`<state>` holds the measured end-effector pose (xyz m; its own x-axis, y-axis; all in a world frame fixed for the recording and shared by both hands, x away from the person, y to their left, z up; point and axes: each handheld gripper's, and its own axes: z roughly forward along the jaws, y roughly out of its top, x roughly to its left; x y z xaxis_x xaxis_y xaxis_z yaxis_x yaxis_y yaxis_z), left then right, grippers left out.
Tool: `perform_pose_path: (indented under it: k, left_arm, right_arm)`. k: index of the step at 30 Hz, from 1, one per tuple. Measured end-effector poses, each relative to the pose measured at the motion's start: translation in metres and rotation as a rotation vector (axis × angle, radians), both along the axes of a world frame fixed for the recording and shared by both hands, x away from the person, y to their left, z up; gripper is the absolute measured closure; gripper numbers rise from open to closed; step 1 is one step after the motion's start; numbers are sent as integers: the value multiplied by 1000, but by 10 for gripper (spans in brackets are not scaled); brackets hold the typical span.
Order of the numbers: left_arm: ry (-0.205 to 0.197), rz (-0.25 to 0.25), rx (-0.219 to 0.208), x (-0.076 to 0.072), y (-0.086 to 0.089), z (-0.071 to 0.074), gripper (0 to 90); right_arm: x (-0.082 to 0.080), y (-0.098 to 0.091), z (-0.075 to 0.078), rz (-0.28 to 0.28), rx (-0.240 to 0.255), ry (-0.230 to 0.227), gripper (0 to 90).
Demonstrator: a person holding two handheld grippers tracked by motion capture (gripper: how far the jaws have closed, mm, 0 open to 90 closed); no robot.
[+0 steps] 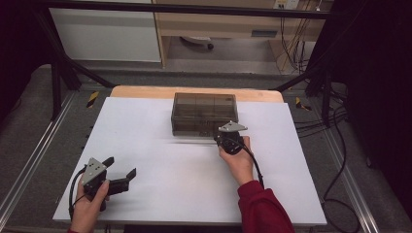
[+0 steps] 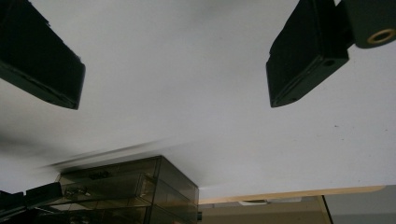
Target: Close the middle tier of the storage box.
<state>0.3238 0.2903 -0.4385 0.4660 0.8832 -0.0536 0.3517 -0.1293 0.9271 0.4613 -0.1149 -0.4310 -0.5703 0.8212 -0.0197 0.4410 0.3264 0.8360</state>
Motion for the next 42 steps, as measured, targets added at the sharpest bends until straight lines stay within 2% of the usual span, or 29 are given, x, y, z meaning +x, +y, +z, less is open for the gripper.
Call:
perform_pose_path:
  k: [42]
  left_arm:
    - [3,1,-1,0,1,0,49]
  right_arm:
    - [12,-4,-4,-37,30,21,900]
